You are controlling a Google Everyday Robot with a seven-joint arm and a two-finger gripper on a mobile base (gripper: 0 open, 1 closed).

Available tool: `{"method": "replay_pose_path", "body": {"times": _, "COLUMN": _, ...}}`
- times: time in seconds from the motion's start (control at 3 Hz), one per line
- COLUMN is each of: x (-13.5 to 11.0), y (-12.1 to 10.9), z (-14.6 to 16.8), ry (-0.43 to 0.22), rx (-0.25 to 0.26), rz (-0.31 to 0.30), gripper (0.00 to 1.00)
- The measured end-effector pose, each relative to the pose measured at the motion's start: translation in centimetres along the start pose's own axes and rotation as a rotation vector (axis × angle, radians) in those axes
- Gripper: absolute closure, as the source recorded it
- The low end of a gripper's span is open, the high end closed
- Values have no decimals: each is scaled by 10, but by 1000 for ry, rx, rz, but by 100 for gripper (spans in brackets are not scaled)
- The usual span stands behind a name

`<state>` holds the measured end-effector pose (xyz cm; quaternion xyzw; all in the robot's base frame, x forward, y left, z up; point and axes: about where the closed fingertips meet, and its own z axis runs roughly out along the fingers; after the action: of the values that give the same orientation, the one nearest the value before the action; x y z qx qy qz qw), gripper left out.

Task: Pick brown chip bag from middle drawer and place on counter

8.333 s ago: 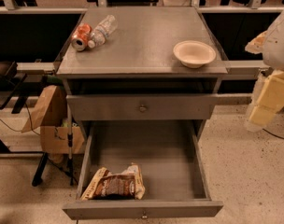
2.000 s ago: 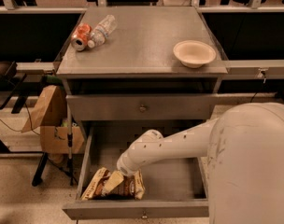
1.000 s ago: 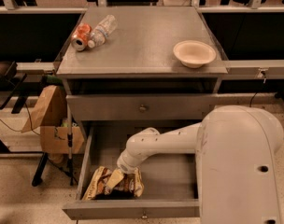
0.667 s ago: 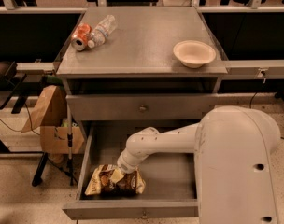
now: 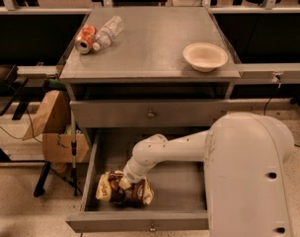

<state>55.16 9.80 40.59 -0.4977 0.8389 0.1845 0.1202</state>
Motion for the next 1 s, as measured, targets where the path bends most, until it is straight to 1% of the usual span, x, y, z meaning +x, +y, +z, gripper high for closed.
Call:
{"method": "replay_pose_path", "body": {"times": 0.33, "x": -5, "y": 17, "z": -32, "ry": -20, "rx": 69, "rz": -24, "gripper": 100}}
{"method": "replay_pose_path", "body": {"times": 0.67, "x": -11, "y": 53, "z": -84, "ry": -9, "rx": 197, "rz": -174, "gripper": 100}}
{"method": "replay_pose_path", "body": {"times": 1.0, "x": 1, "y": 95, "z": -131, "ry": 91, "rx": 283, "rz": -193, "gripper": 100}}
